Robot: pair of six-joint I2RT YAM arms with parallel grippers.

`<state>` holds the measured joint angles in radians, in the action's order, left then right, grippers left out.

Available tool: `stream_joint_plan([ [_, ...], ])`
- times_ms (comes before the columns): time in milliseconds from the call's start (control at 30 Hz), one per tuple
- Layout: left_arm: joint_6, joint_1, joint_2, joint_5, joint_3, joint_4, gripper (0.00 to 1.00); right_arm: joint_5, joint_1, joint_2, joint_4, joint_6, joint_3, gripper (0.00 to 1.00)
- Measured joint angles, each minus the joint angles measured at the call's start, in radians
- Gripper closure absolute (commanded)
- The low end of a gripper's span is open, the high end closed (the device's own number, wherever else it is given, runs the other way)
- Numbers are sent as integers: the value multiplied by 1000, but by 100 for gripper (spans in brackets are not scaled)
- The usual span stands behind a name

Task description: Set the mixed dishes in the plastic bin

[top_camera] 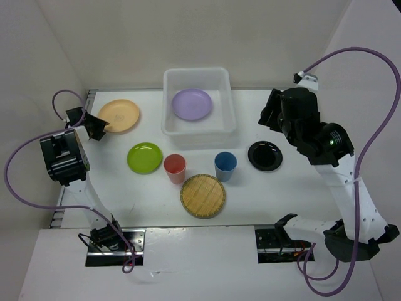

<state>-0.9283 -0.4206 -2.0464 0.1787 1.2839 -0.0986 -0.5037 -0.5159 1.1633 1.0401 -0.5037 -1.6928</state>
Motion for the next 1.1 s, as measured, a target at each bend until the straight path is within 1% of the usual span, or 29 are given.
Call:
stream_joint_plan([
  [33, 0, -2, -9, -6, 5, -1, 47, 2, 0, -2, 0, 0, 0, 34],
  [167, -18, -9, -19, -12, 8, -3, 47, 15, 0, -8, -1, -1, 2, 32],
  [300, -18, -9, -43, -17, 56, 28, 48, 21, 2, -14, -1, -2, 6, 32],
  [333, -18, -9, -51, -17, 71, 39, 50, 22, 2, -16, -1, -2, 7, 32],
  [367, -17, -9, -60, -16, 85, 48, 55, 23, 2, -17, -1, -2, 7, 31],
  [467, -16, -9, -85, -5, 119, 71, 63, 40, 11, -21, -2, -3, 11, 30],
  [500, -15, -9, -92, -2, 126, 73, 71, 48, 16, -22, -2, -3, 14, 30],
  [567, -13, -9, -100, 3, 130, 77, 78, 63, 31, -29, -7, -4, 25, 30],
  [600, -14, -9, -103, 9, 131, 77, 87, 74, 42, -33, -8, -3, 32, 30],
  [633, -12, -9, -103, 13, 131, 77, 92, 84, 56, -38, -9, -1, 37, 30],
  [700, -10, -9, -103, 16, 131, 83, 100, 103, 84, -51, -19, 1, 56, 30],
  [800, 0, -9, -99, 19, 130, 84, 100, 131, 122, -82, -53, 8, 107, 27],
  [900, 9, -9, -51, 5, 80, 98, 100, 154, 145, -130, -115, 20, 198, 27],
  [1000, 18, -9, 42, -17, 29, 132, 100, 175, 153, -182, -175, 27, 286, 26],
  [1100, 40, -9, 182, -31, 5, 150, 100, 208, 169, -228, -225, 30, 350, 24],
])
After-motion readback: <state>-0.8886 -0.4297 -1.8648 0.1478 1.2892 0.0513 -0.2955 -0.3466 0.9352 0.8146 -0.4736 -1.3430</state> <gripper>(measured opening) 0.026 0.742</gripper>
